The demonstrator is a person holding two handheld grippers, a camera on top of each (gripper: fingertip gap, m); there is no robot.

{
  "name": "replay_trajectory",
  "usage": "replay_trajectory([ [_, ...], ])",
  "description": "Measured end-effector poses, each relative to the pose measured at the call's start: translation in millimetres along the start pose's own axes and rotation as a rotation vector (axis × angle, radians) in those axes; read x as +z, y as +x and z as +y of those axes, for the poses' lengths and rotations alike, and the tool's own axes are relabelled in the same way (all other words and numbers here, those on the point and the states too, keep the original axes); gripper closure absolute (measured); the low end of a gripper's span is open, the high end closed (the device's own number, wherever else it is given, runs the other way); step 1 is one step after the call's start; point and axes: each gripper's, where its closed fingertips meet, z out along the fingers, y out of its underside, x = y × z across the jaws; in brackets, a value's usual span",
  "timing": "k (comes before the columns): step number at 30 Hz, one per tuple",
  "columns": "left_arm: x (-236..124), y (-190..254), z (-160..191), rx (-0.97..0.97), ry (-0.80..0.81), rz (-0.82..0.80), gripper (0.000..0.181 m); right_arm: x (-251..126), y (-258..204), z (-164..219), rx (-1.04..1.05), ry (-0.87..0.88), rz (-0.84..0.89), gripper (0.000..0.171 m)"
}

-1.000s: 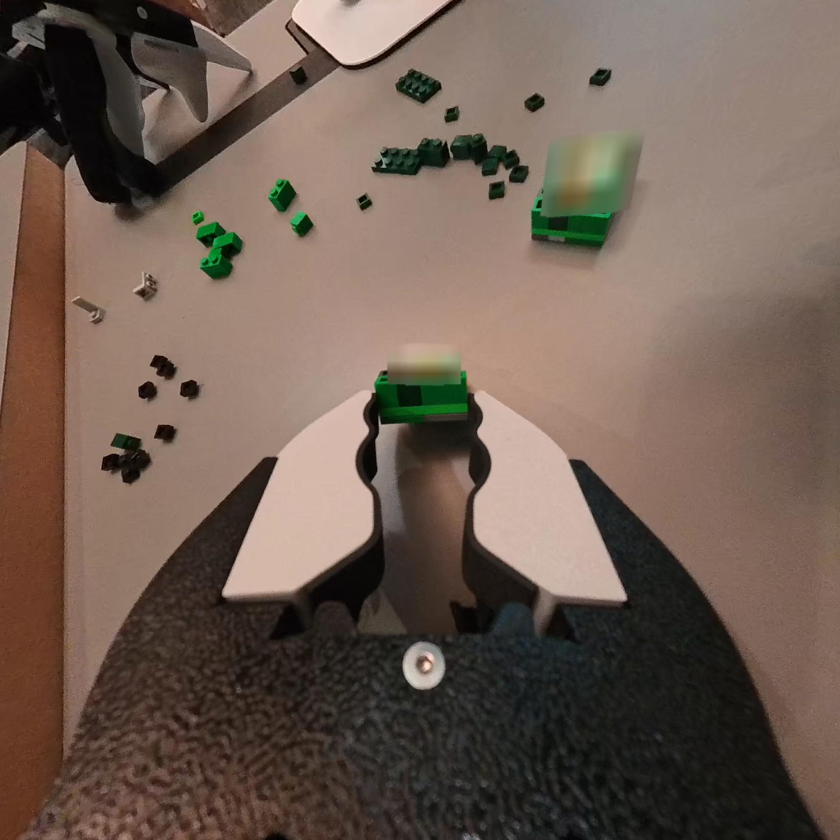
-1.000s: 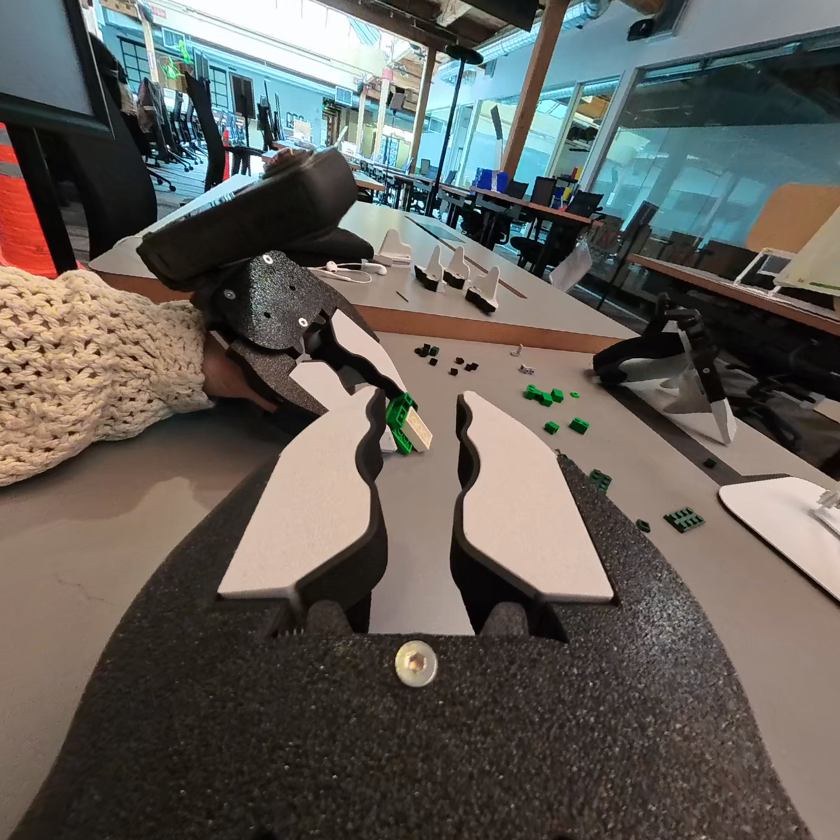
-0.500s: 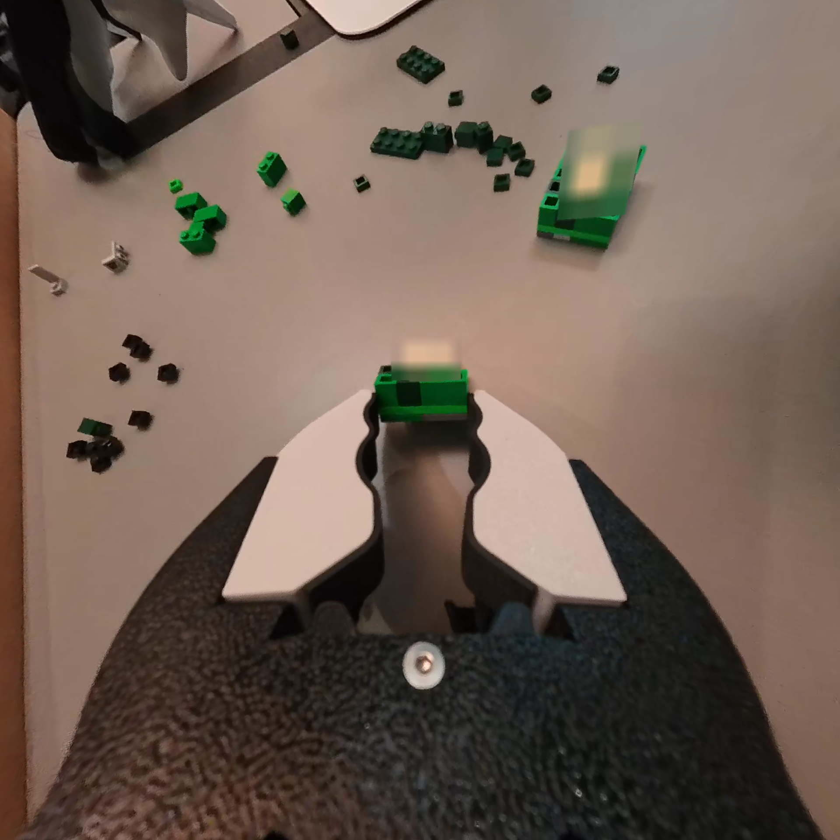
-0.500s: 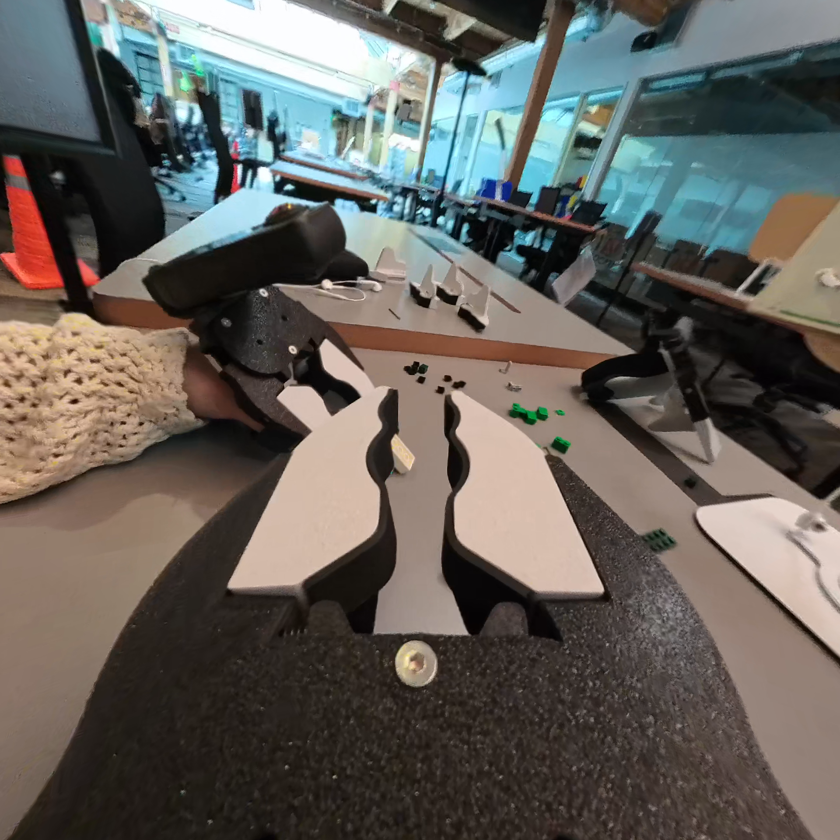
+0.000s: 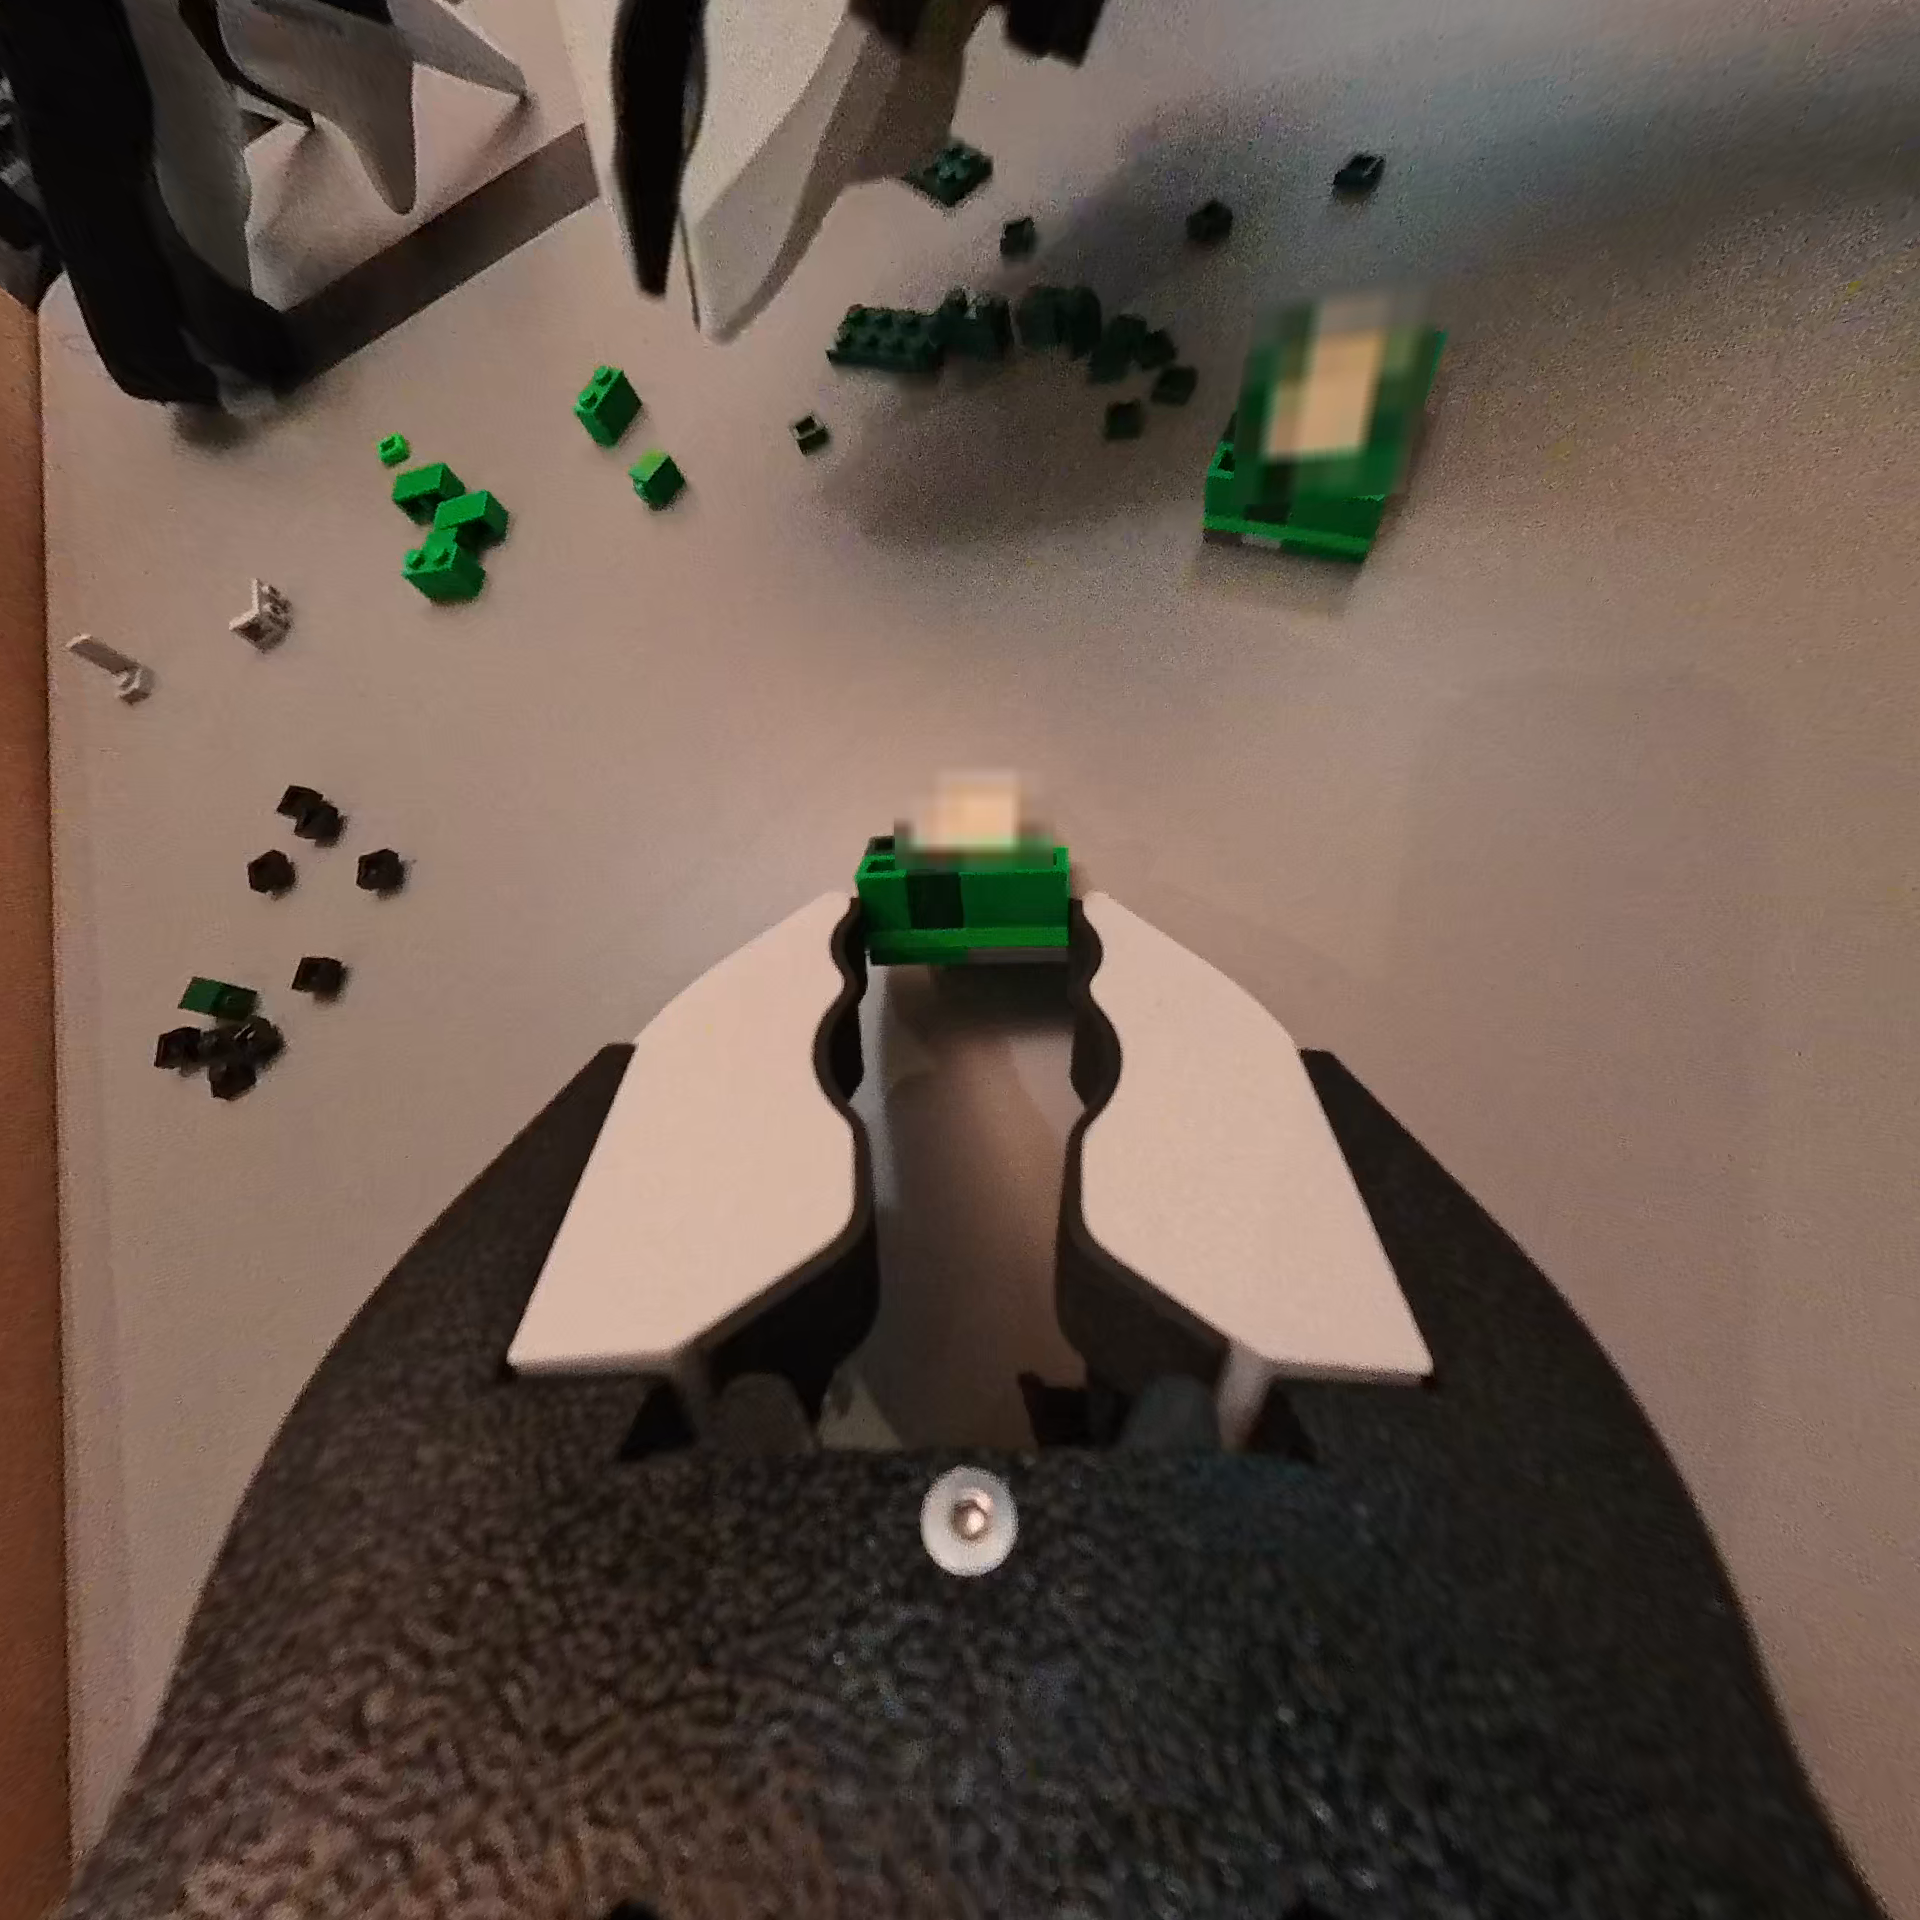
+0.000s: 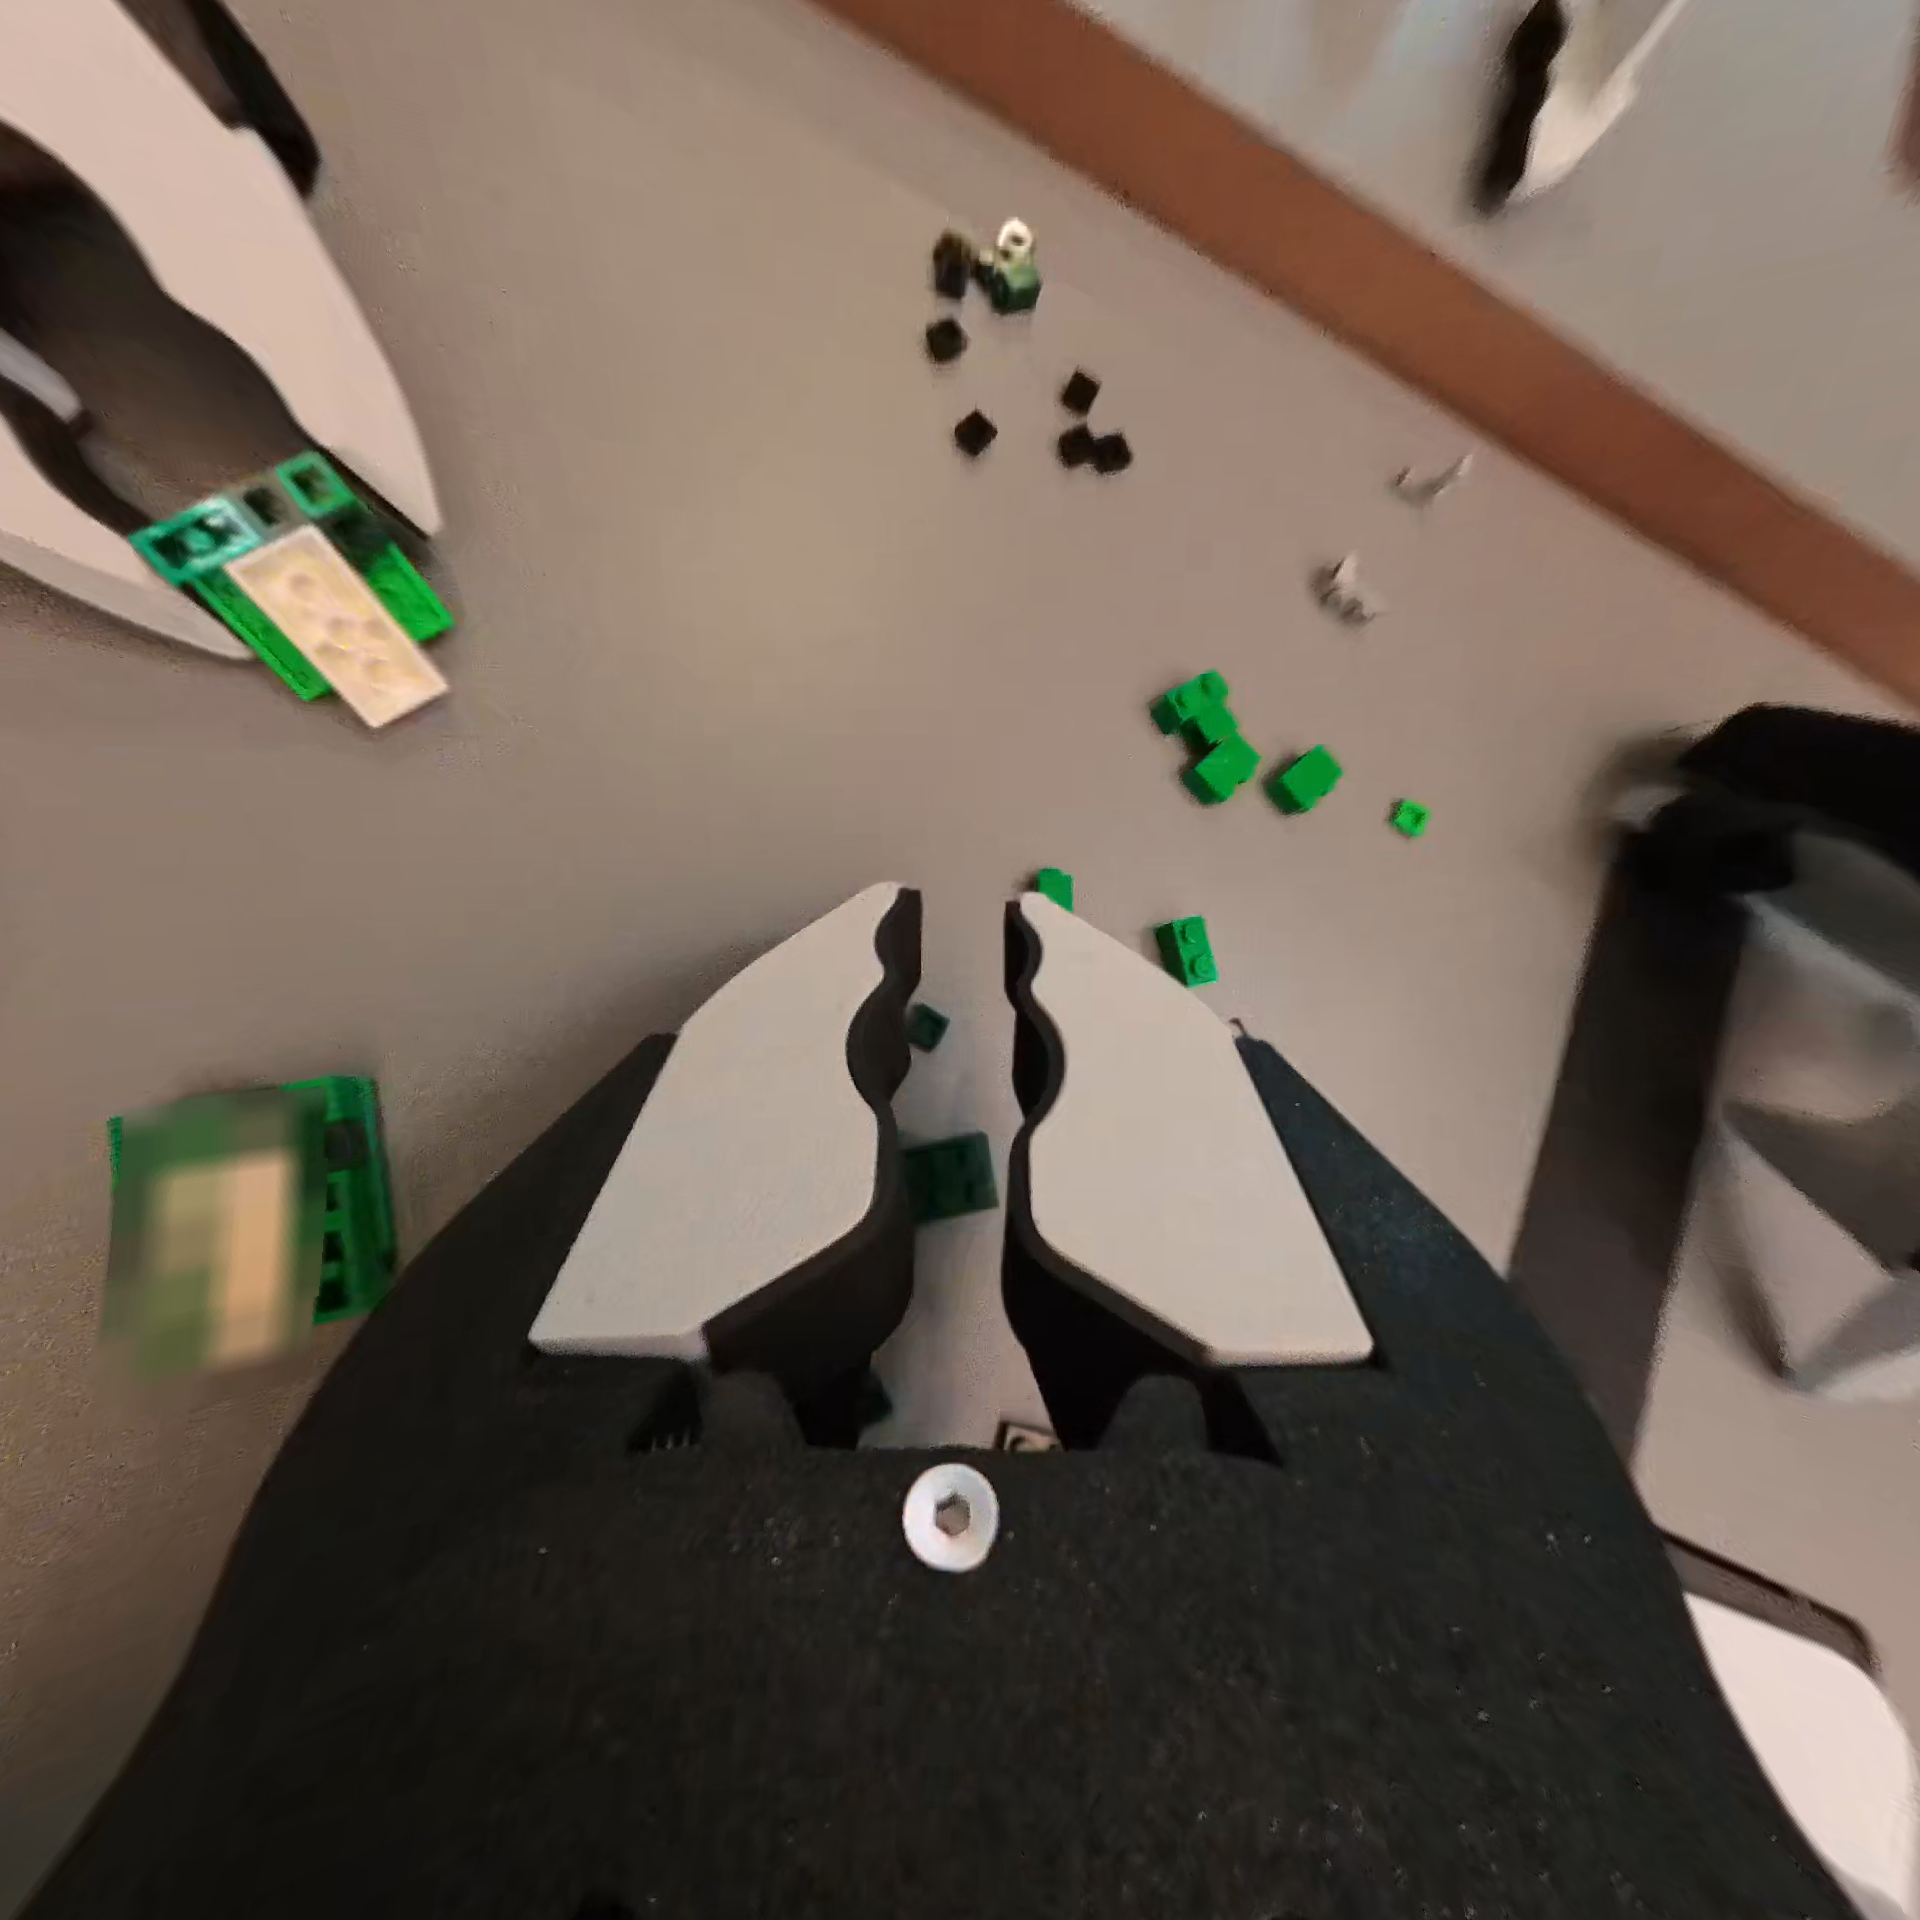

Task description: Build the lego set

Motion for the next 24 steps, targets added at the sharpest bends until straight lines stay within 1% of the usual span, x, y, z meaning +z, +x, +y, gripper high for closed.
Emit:
replay_trajectory([
  [2,0,0,0,0.002,0.001,0.002,0.145,10,4,5,0.041,-0.002,-0.073,0.155],
  [4,0,2,0,-0.005,-0.002,0.018,0.145,19,10,12,0.043,-0.029,-0.088,0.152],
  [8,-1,5,-1,0.016,0.013,0.033,0.145,29,15,20,0.030,-0.073,-0.115,0.151],
  [11,-7,4,-8,0.036,0.073,0.010,0.145,33,18,22,0.049,-0.069,-0.126,0.152],
  [14,-16,0,-17,0.012,0.164,0.002,0.145,36,18,22,0.082,-0.049,-0.157,0.153],
  [15,-19,-1,-20,-0.002,0.192,0.007,0.145,36,19,22,0.090,-0.047,-0.156,0.155],
  [16,-21,-3,-22,-0.017,0.216,0.007,0.145,36,19,22,0.094,-0.043,-0.156,0.162],
  [19,-27,-10,-27,-0.040,0.275,-0.027,0.145,34,17,22,0.095,-0.041,-0.155,0.163],
  [21,-32,-16,-31,-0.036,0.319,-0.085,0.145,28,10,12,0.083,-0.021,-0.155,0.163],
  [24,-37,-27,-35,-0.046,0.365,-0.165,0.145,13,-19,-13,-0.004,0.001,-0.184,0.164],
])
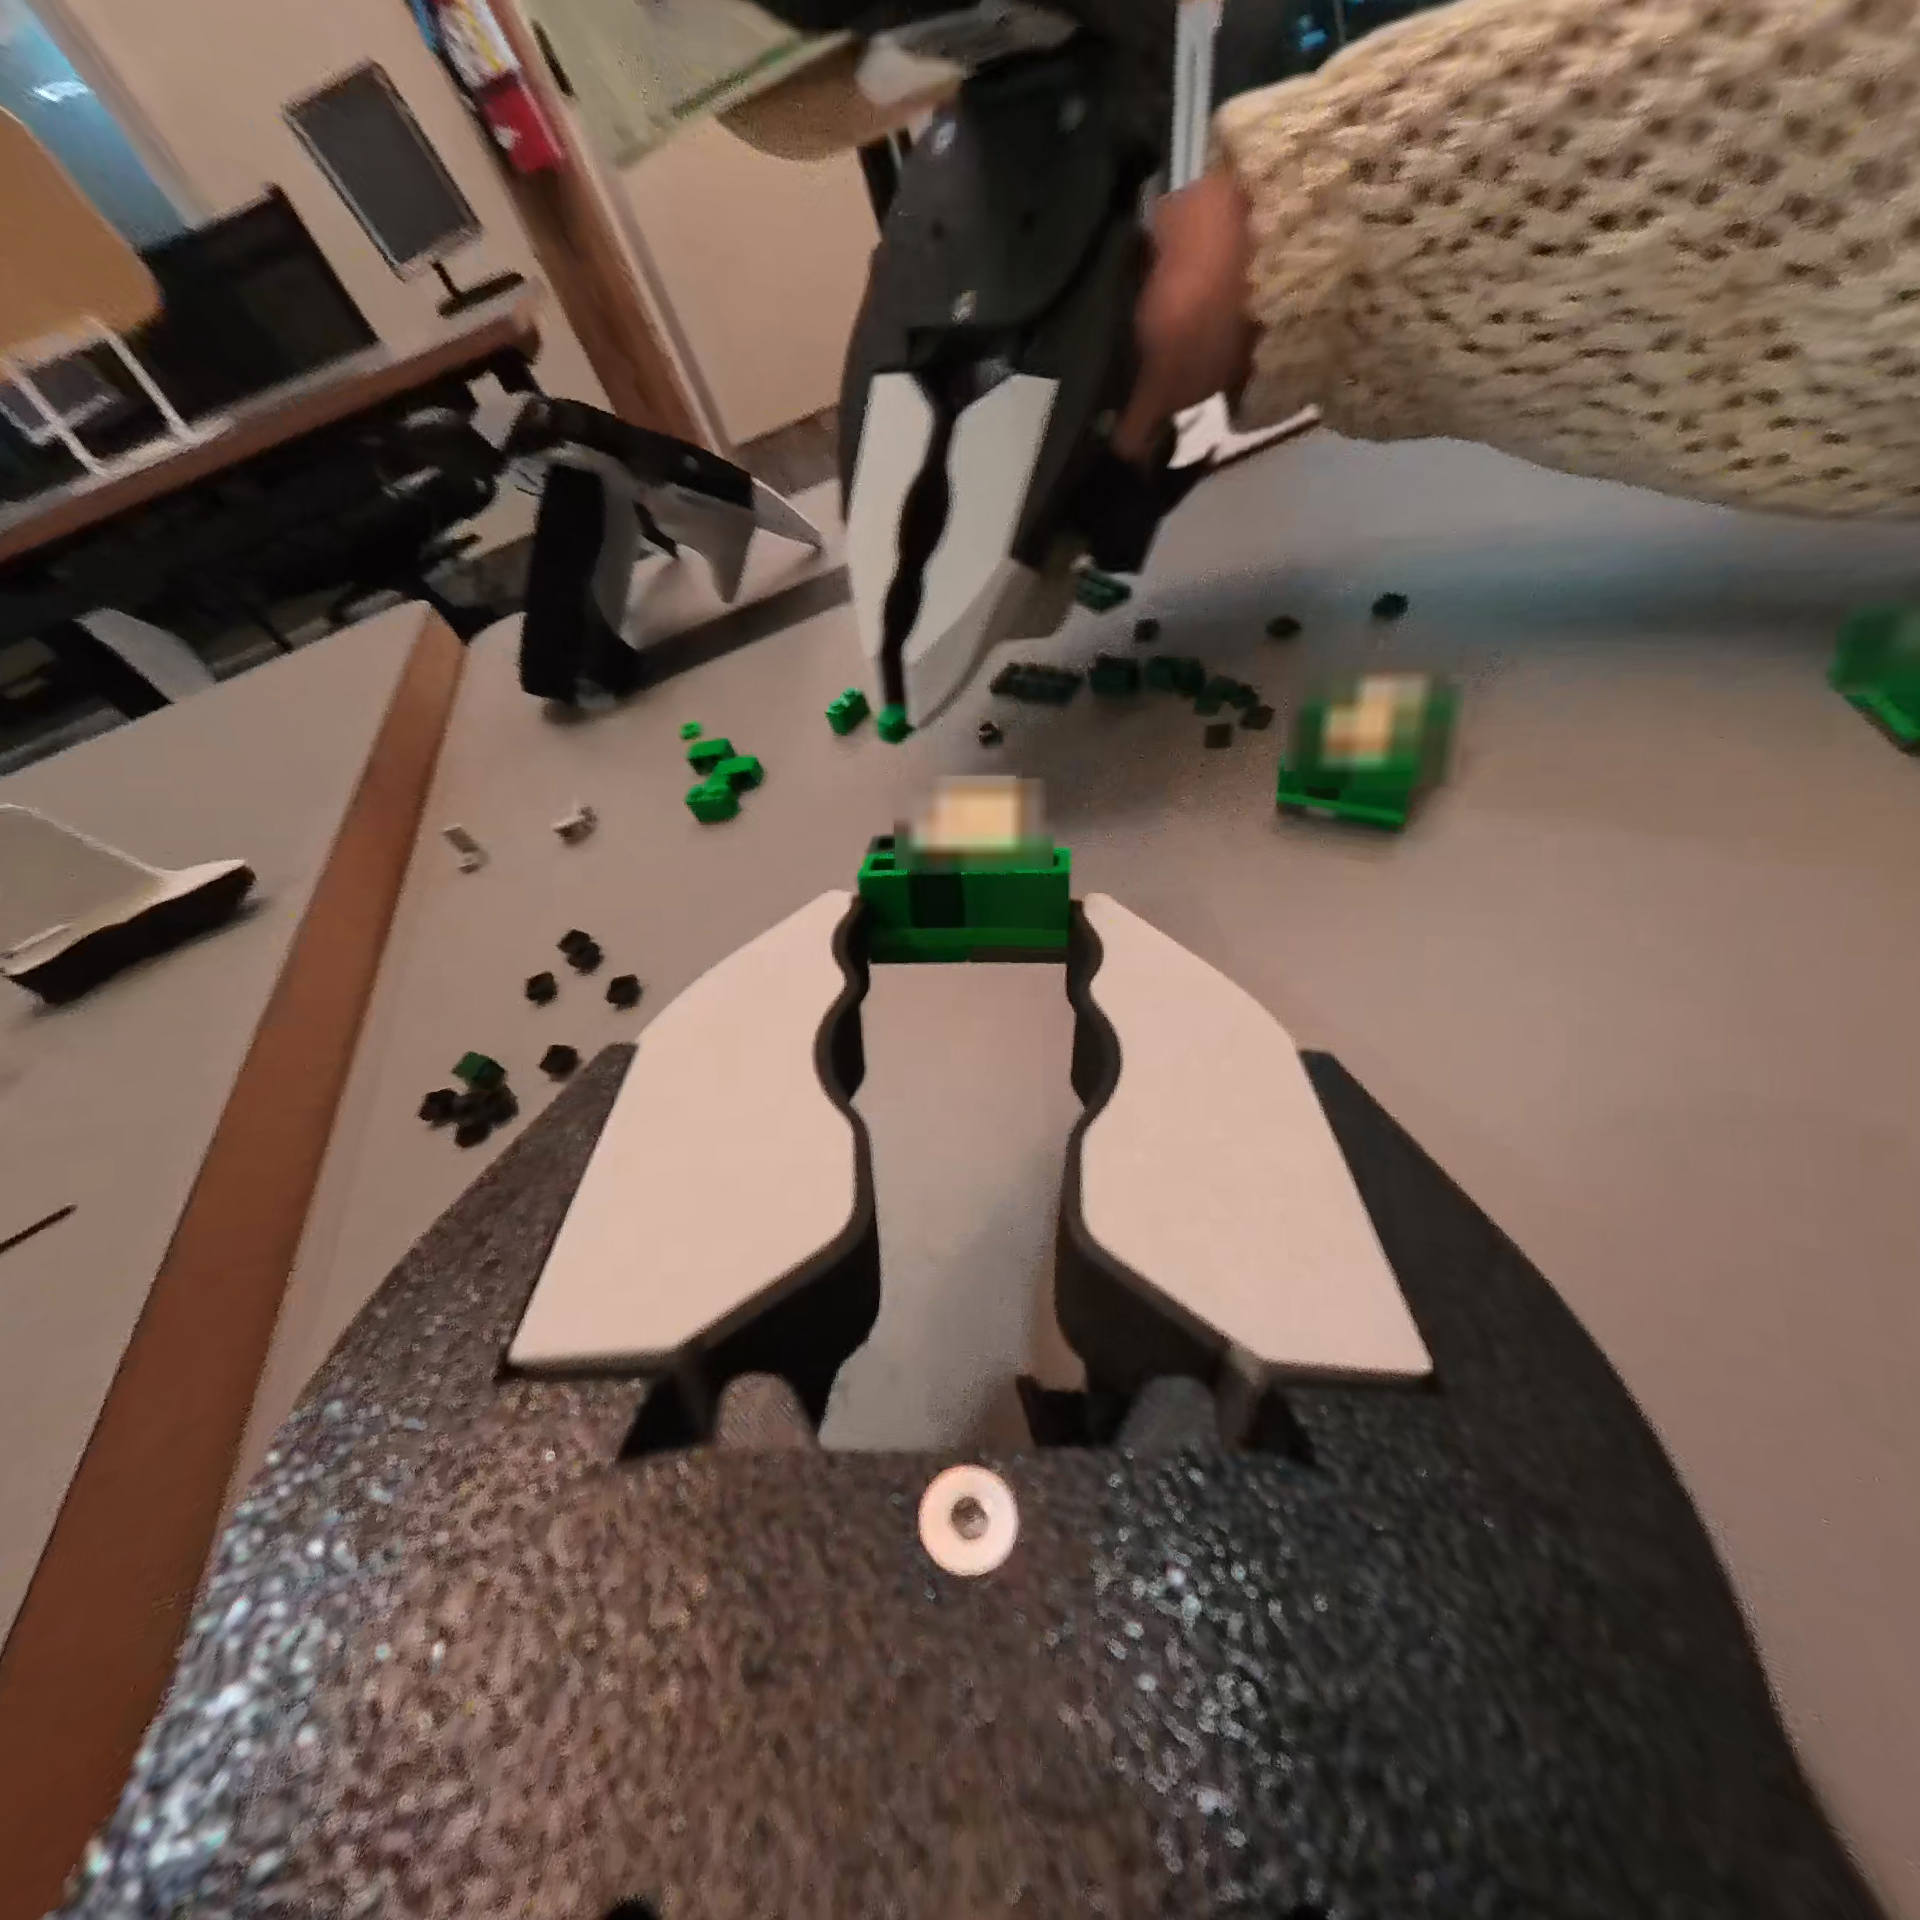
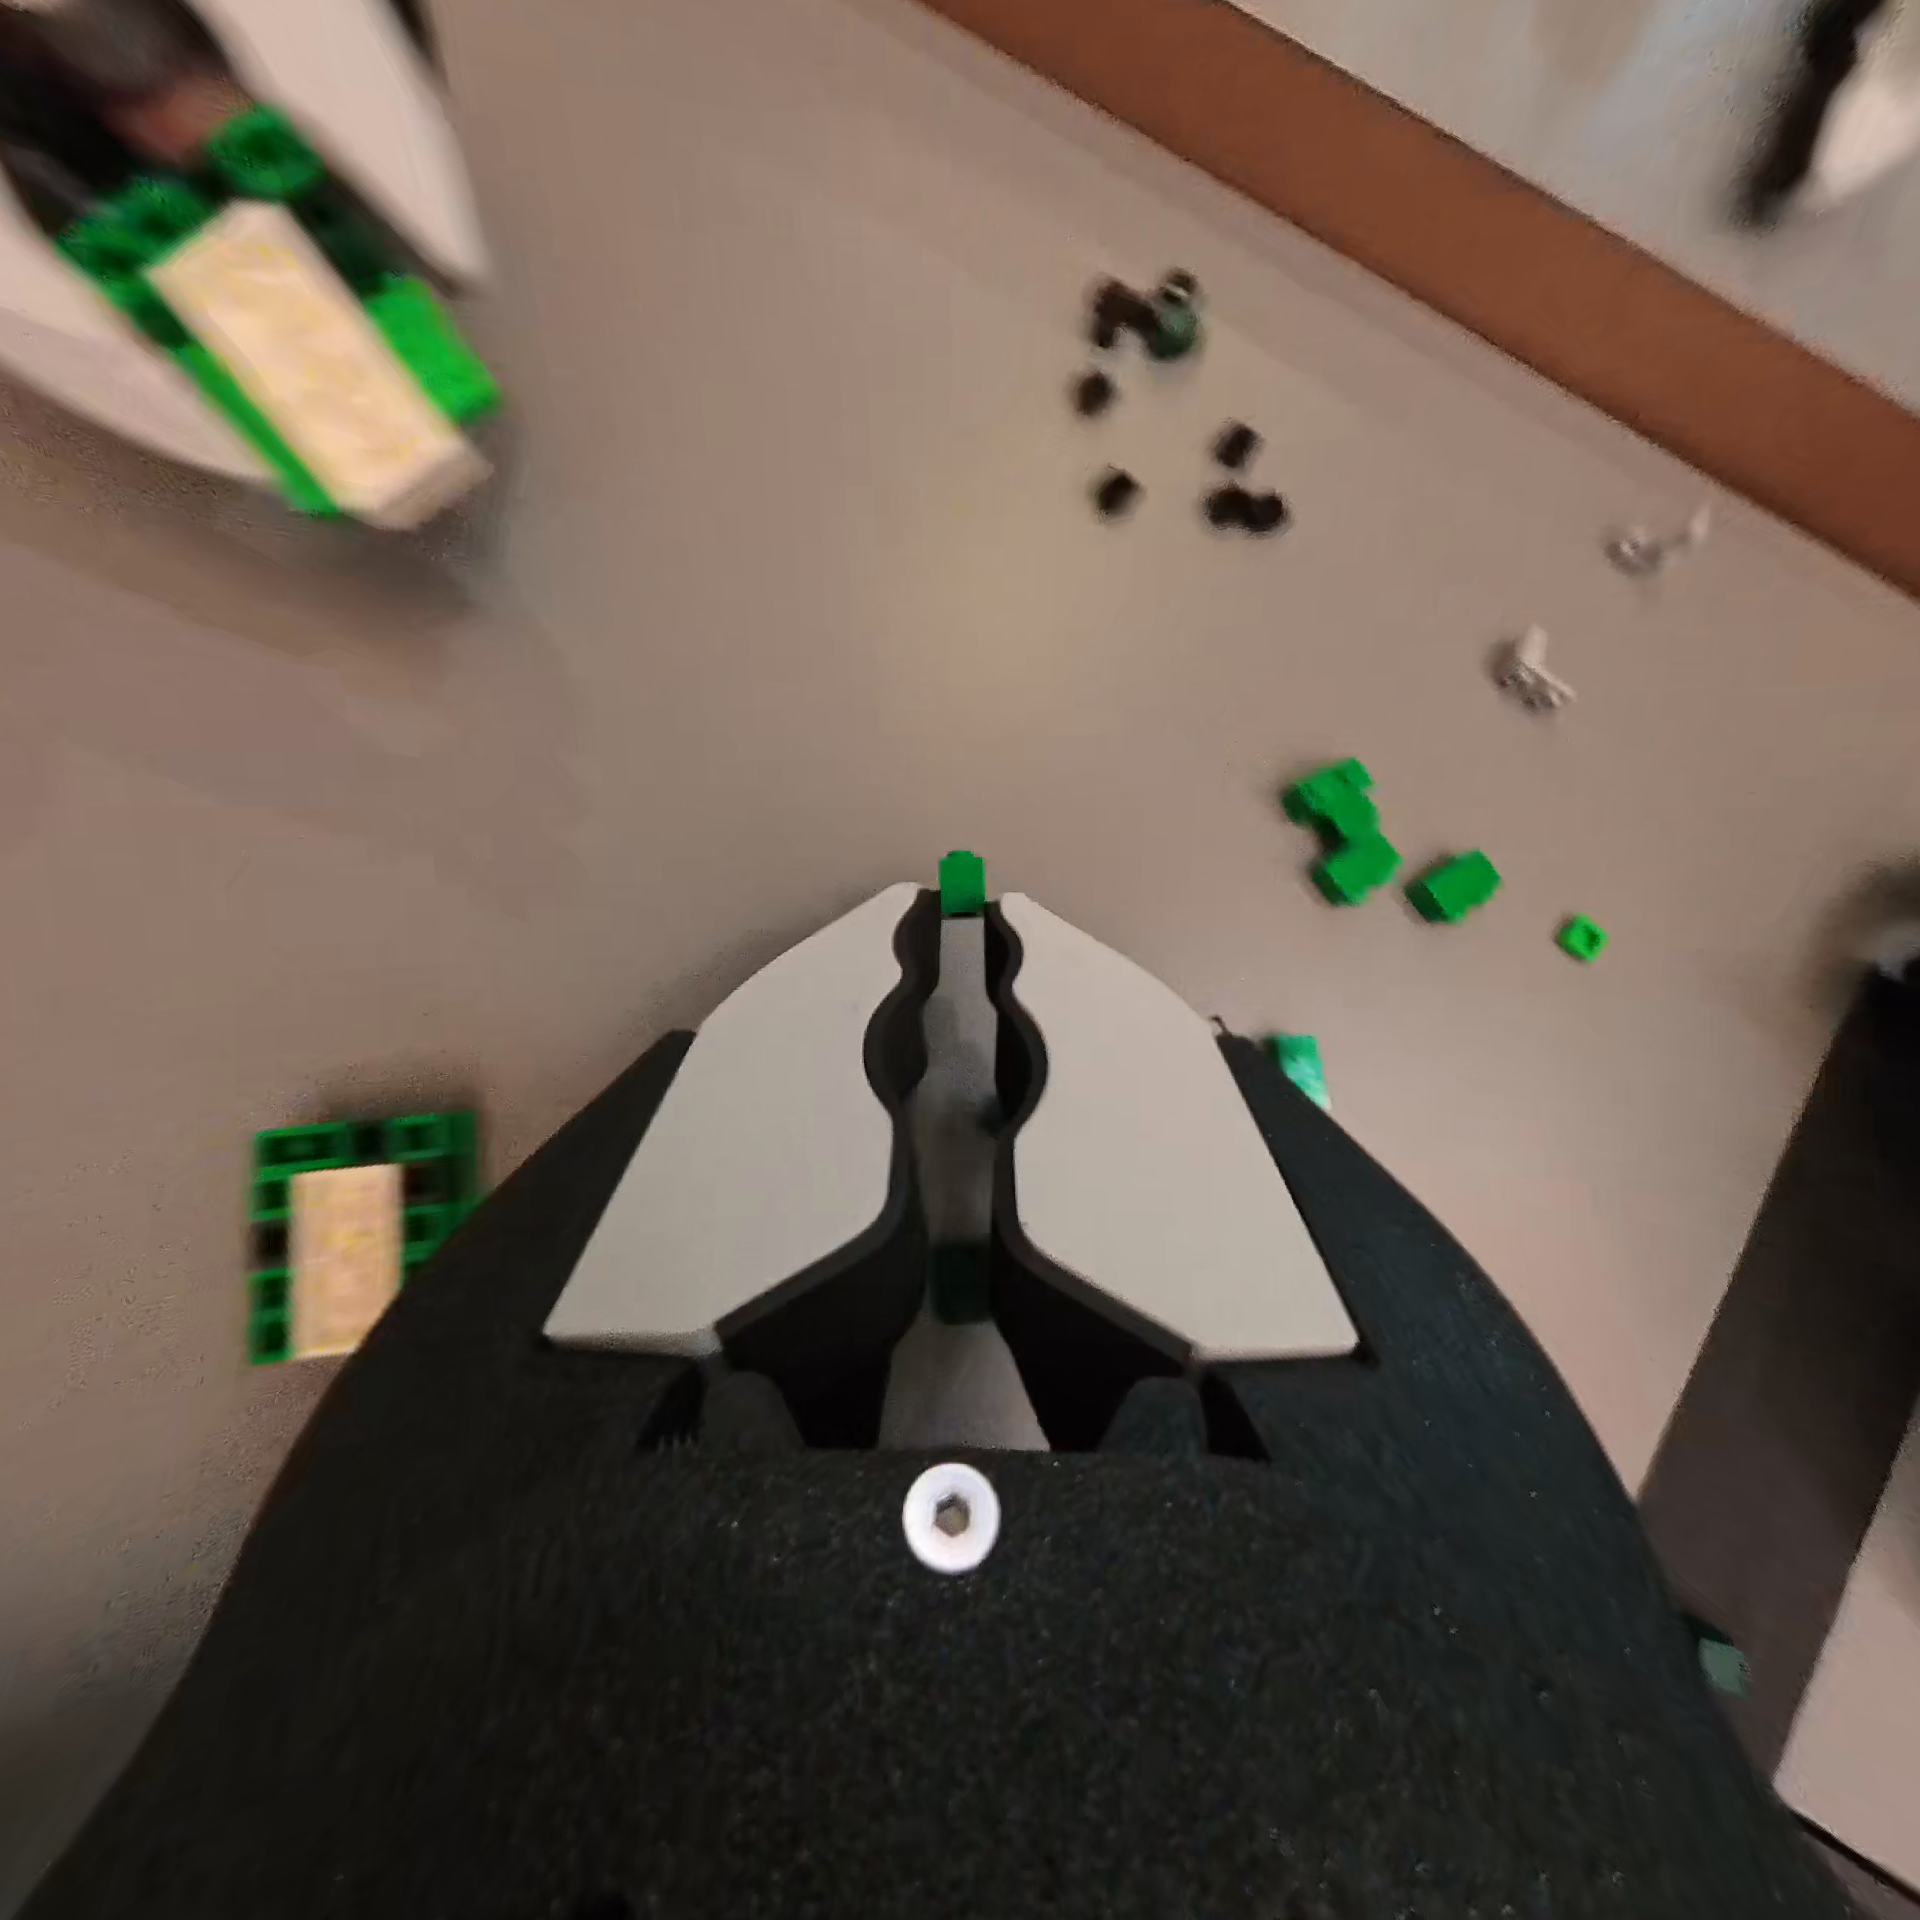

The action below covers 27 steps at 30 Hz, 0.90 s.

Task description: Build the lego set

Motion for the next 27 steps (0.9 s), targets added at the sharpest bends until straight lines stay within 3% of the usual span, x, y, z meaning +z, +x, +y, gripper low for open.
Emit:
replay_trajectory([
  [7,1,3,-6,0.029,0.040,-0.002,0.145,-3,-67,-25,-0.316,-0.213,0.015,0.163],
  [23,4,9,-3,0.033,0.015,0.045,0.145,-12,-96,-61,-0.411,-0.173,0.044,0.164],
  [27,3,10,-4,0.019,0.022,0.058,0.145,-12,-99,-66,-0.465,-0.273,0.063,0.164],
])
